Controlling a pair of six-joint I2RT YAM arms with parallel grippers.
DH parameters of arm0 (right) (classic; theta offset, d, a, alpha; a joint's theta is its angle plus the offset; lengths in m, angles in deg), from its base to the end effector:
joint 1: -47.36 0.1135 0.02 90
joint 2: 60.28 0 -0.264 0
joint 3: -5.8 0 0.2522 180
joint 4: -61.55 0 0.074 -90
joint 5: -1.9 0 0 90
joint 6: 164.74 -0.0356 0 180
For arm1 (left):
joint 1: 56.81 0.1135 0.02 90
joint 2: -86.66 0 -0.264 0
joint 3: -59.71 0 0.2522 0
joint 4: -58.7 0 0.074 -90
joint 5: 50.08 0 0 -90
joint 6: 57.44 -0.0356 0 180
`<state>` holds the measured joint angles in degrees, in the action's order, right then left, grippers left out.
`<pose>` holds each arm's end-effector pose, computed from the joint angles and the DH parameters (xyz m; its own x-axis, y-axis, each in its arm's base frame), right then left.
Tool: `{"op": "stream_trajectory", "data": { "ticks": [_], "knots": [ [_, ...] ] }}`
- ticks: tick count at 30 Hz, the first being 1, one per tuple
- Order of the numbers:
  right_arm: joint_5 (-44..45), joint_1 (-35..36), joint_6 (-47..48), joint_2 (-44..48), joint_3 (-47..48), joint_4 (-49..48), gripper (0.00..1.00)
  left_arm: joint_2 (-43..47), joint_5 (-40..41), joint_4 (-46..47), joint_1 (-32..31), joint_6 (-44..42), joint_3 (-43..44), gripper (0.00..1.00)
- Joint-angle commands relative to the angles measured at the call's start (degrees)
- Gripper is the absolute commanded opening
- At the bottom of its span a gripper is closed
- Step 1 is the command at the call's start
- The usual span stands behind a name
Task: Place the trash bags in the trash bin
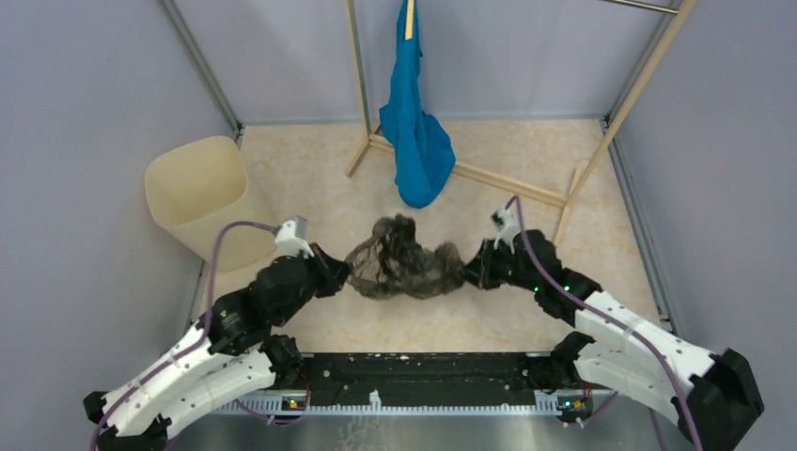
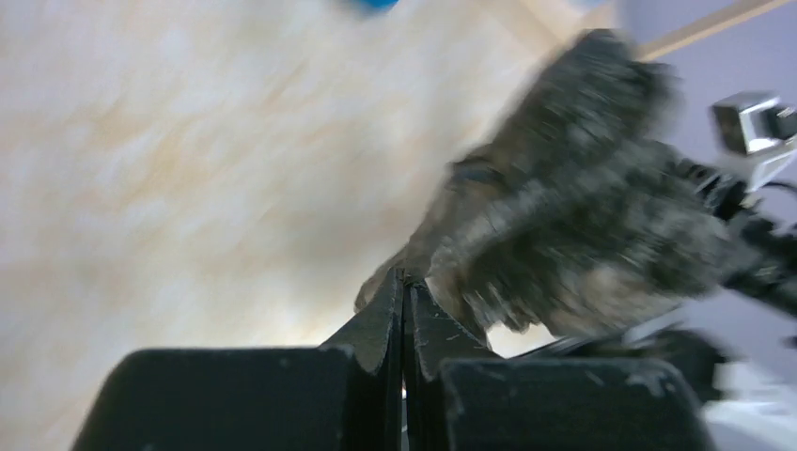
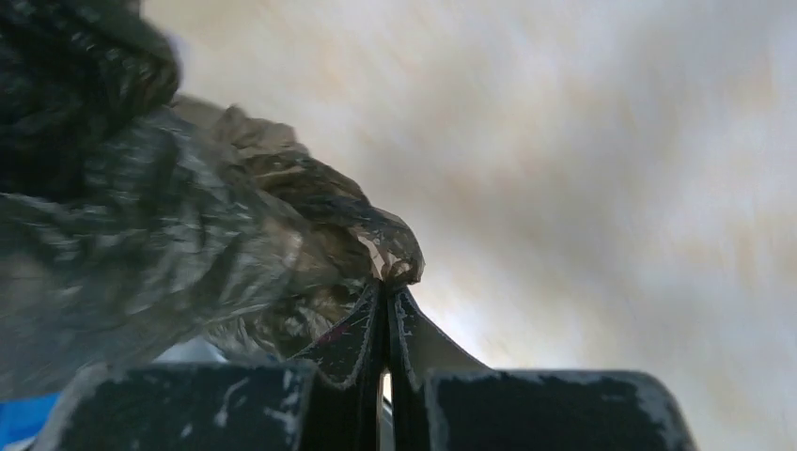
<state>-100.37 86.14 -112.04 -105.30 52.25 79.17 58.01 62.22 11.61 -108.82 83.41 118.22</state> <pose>0.1434 0.1249 0.2762 -0.6402 0.2452 -0.7280 -0.4817 0.6101 0.6291 0.0778 -0.0777 0.3340 -0.5076 -0.5158 -0.6902 0.1781 0.7209 -0.6697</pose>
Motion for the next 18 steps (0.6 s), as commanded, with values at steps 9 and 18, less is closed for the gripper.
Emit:
{"op": "stream_trajectory", "data": {
  "ticks": [9, 18],
  "knots": [
    [3.19, 1.49, 4.74, 4.07, 21.93, 22.49, 0.0, -2.1, 0.41, -14.02, -0.11, -7.31, 25.65, 0.0],
    [-6.92, 1.56, -6.03, 0.76, -6.6, 1.81, 0.0, 4.5, 1.62, -10.87, -0.11, 3.78, -0.72, 0.0]
  ]
}}
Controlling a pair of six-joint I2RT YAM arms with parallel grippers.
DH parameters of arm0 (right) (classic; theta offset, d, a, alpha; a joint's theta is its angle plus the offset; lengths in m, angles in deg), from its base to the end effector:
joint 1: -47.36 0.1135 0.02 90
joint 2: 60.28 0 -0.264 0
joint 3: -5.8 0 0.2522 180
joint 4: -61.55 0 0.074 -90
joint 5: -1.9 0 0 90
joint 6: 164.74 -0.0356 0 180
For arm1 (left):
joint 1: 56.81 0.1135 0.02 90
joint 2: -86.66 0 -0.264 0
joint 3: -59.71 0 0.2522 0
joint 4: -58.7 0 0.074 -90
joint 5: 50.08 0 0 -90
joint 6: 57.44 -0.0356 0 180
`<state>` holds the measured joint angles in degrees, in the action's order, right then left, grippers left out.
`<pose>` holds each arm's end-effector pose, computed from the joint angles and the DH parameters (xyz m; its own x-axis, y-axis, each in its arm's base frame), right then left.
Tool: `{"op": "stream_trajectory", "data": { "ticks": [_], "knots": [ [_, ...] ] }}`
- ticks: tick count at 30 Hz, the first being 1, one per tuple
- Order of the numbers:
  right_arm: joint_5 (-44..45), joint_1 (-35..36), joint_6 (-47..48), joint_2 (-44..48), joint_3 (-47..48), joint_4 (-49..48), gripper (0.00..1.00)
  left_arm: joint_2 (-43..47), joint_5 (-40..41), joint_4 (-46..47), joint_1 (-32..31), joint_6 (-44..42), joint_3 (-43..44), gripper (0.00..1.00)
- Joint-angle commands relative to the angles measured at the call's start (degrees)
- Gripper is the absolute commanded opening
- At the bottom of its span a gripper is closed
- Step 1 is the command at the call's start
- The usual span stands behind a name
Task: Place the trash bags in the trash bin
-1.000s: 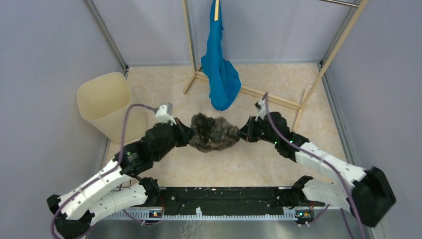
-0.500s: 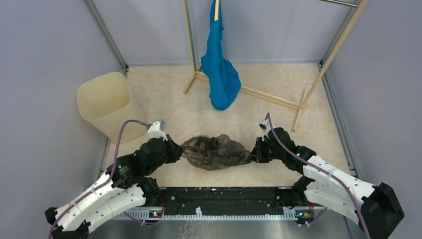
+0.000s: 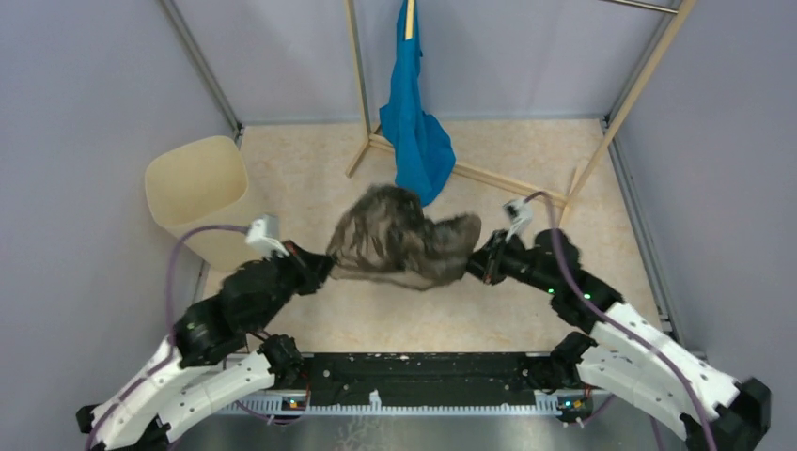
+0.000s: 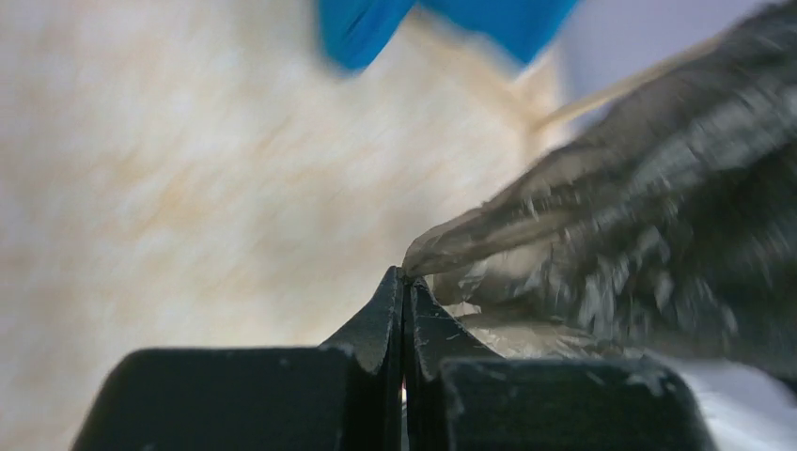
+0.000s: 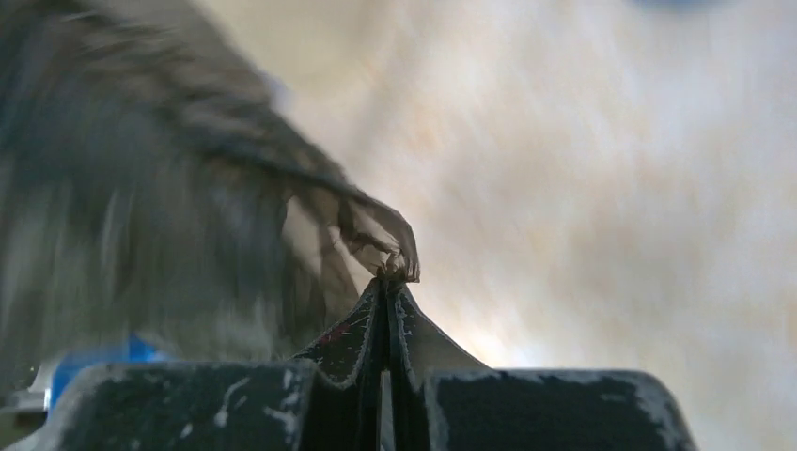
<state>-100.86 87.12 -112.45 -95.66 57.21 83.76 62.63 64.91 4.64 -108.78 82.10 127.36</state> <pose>0.1143 0.1053 0.3243 -0.5503 0.3182 -0.7720 -0.5764 0.5241 0.6269 0.0525 -0.0427 0.3757 -0.4209 -0.5812 -0.6964 0.2123 0.6833 -0.6986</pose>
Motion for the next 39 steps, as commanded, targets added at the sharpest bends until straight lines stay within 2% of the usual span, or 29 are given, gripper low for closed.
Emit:
{"op": "stream_trajectory", "data": {
  "ticks": [1, 6, 8, 10, 15, 18, 24, 28, 34, 39],
  "knots": [
    [-6.17, 0.56, -4.93, -9.76, -10.16, -2.05, 0.0, 0.28, -0.8, -4.31, -0.15, 5.36, -9.7, 0.0],
    [2.72, 0.55, 7.94, -10.52, 11.42, 14.09, 0.0, -2.51, 4.45, -5.48, -0.15, -0.59, 3.94, 0.0],
    [3.98, 0.55, 9.84, -9.07, 14.87, 15.73, 0.0, -4.52, 5.08, -5.97, -0.15, -1.7, 7.44, 0.0],
    [3.08, 0.56, 8.77, -6.61, 11.9, 13.52, 0.0, -5.25, 4.32, -5.3, -0.18, -1.14, 6.1, 0.0],
    [1.9, 0.57, 3.72, -4.36, -4.79, 10.79, 0.0, -3.26, -0.3, -1.48, -0.15, 3.91, -5.98, 0.0],
    [2.09, 0.52, 4.45, -4.35, -7.84, 12.49, 0.0, -1.21, -0.87, -1.33, -0.15, 4.47, -7.02, 0.0],
    [5.32, 0.56, 8.84, -2.42, -1.36, 15.72, 0.0, 1.52, 1.59, -2.78, -0.15, 1.46, -0.42, 0.0],
    [4.45, 0.57, 8.82, -3.9, -2.44, 14.89, 0.0, 2.45, 1.4, -1.95, -0.15, -0.11, 3.96, 0.0],
    [-8.94, 0.57, 4.34, -9.73, -6.92, 5.62, 0.0, -1.56, -2.49, 4.61, -0.15, -5.72, 11.01, 0.0],
    [-10.31, 0.53, 5.08, -11.39, -4.64, 5.96, 0.0, -8.52, -3.63, 1.47, -0.15, -7.36, 15.9, 0.0]
  ]
}}
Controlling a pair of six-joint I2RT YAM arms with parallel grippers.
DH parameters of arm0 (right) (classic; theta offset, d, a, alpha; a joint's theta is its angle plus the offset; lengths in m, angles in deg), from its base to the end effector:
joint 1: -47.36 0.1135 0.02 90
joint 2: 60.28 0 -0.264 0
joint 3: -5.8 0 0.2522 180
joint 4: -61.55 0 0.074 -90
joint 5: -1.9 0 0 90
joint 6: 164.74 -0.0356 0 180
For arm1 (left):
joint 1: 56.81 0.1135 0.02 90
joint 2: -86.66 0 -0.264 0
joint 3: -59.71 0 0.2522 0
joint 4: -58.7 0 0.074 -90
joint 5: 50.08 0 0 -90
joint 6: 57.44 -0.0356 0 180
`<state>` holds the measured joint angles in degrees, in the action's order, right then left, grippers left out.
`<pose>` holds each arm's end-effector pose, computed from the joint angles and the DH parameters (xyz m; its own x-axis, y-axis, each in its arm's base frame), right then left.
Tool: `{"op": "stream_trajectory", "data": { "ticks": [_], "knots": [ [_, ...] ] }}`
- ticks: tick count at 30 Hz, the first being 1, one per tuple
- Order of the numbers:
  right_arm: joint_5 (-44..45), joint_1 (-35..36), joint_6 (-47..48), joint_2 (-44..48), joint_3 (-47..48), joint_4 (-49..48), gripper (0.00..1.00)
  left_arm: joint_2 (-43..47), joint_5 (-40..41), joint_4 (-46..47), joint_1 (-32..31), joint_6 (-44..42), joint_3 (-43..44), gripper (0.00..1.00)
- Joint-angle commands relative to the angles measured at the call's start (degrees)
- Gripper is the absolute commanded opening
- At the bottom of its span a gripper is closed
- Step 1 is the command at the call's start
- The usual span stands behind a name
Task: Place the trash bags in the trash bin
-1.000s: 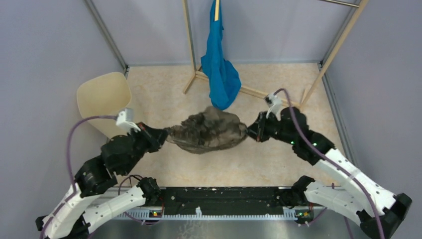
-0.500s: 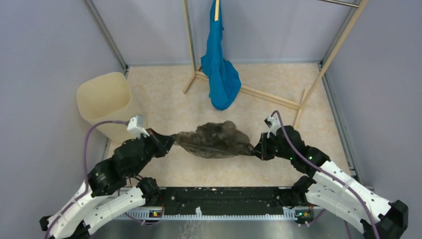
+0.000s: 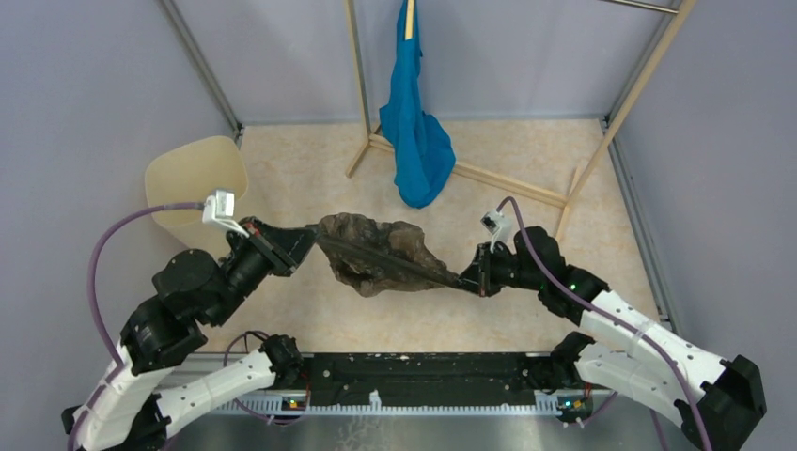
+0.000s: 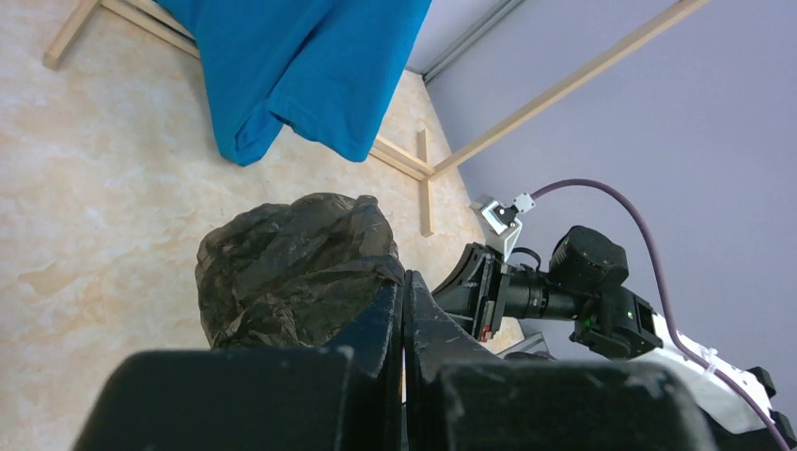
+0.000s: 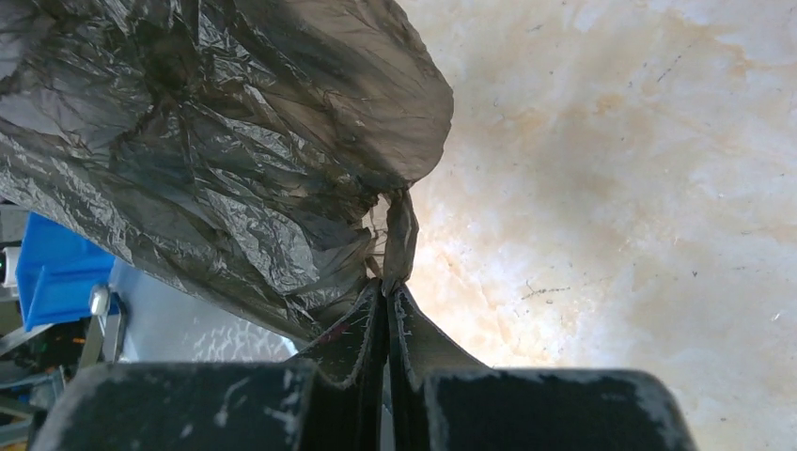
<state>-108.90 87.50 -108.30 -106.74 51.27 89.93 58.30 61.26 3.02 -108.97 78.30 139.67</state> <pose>0.1324 0.1281 0.2479 -0.7764 0.0213 -0.6299 -0.4921 0.6041 0.6269 0.0417 -0.0325 0.4289 -0.3978 -0.5753 -0.7147 0.3267 0.6391 -0.6963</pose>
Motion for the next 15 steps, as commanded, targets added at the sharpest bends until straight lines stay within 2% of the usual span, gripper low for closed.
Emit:
{"op": "stream_trajectory", "data": {
  "ticks": [1, 8, 15],
  "knots": [
    [-2.16, 0.2, 1.46, -0.49, 1.68, 0.3, 0.0, -4.78, -0.31, 3.03, 0.04, -3.78, 2.97, 0.0],
    [-0.81, 0.12, 2.36, -0.58, 1.53, 1.69, 0.0, -3.71, -1.04, 5.43, 0.04, -2.52, -4.73, 0.0],
    [3.98, 0.17, 2.49, -0.05, 1.83, 1.54, 0.0, -3.82, -1.15, 5.78, 0.04, -1.7, -7.13, 0.0]
  ]
}}
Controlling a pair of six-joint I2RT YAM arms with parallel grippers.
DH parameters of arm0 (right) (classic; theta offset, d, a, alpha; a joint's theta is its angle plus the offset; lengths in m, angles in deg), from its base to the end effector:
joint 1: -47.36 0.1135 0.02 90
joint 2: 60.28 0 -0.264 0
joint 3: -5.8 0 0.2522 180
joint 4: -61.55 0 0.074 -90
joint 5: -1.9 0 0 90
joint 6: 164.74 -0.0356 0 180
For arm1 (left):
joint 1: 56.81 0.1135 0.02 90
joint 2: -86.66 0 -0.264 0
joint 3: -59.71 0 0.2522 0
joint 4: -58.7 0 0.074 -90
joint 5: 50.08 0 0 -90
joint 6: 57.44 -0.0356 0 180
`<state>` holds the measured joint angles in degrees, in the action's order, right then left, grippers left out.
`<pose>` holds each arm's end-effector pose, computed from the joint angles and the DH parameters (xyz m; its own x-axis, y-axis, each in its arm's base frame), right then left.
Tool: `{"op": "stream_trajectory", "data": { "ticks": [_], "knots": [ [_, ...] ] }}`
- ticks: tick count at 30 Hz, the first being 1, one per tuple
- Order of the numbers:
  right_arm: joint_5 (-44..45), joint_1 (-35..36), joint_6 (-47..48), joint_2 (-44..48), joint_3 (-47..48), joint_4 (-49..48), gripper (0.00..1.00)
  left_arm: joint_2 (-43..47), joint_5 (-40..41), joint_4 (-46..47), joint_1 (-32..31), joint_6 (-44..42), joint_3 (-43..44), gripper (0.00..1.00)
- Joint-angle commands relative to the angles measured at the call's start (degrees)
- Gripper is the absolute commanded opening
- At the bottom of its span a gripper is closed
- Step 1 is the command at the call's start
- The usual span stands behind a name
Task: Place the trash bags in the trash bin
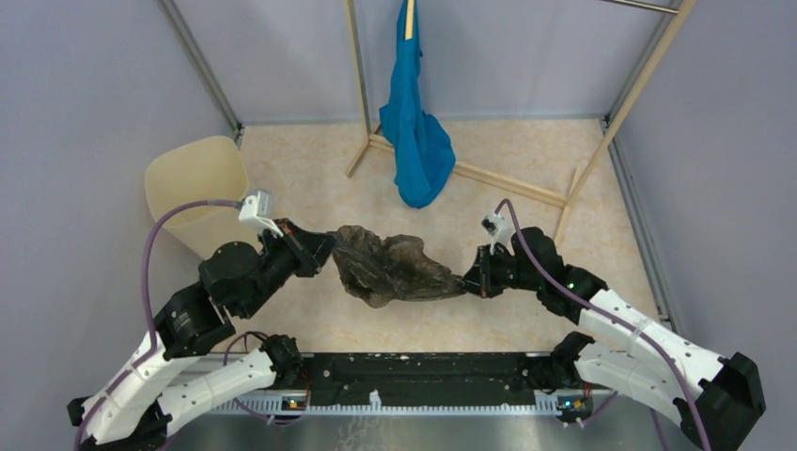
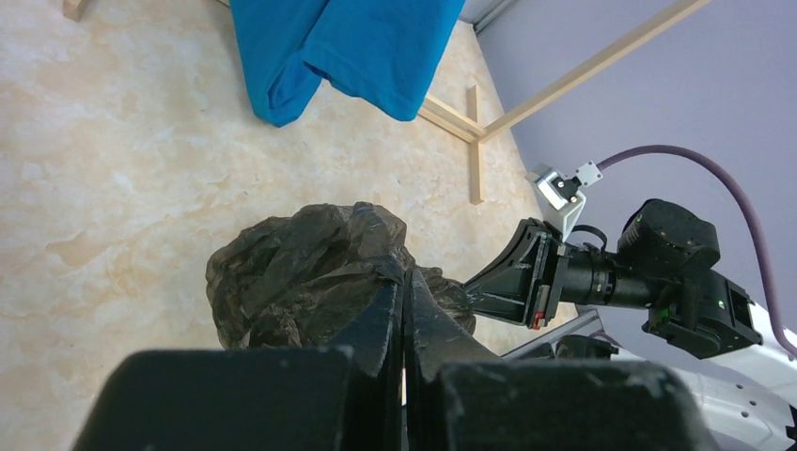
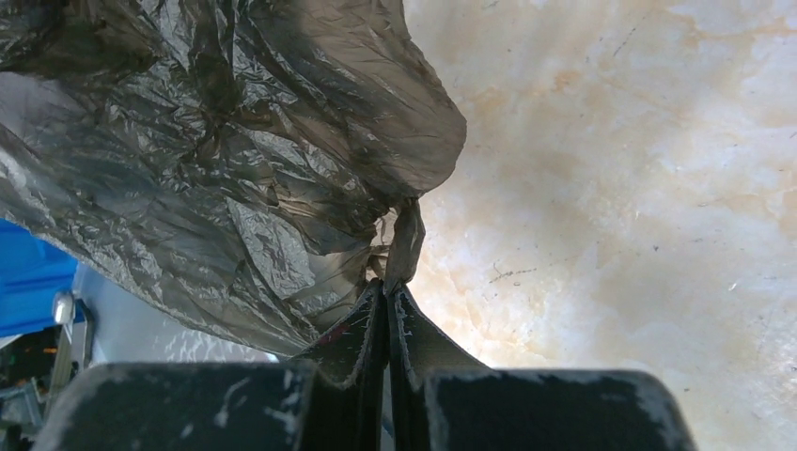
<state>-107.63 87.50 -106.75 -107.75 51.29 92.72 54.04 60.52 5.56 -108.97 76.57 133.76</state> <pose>0.1327 0.1275 0.2405 -0.7899 -0.0127 -0.6130 -0.4750 0.6448 0.5988 0.0662 -0.0648 0.4009 -0.4563 -0.4727 -0.7539 0.2932 0.7200 -0.6290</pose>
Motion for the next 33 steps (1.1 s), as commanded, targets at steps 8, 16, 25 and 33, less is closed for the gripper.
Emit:
{"op": "stream_trajectory", "data": {
  "ticks": [8, 16, 25, 33],
  "knots": [
    [8.73, 0.18, 1.75, 2.5, 1.65, -0.62, 0.0, -0.38, -2.22, 6.09, 0.04, 2.7, -6.48, 0.0],
    [11.31, 0.17, 2.33, 1.44, 0.87, 3.71, 0.19, -0.83, -4.35, 10.16, 0.04, 3.23, -9.6, 0.0],
    [24.91, 9.96, 3.54, -0.12, 7.87, 12.8, 0.76, -2.93, -7.06, 13.54, 0.04, 1.15, -8.92, 0.0],
    [28.78, 27.88, 8.73, -9.27, 19.91, 5.47, 0.83, 0.13, -7.03, 16.52, 0.04, 2.17, -10.34, 0.0]
  ]
}}
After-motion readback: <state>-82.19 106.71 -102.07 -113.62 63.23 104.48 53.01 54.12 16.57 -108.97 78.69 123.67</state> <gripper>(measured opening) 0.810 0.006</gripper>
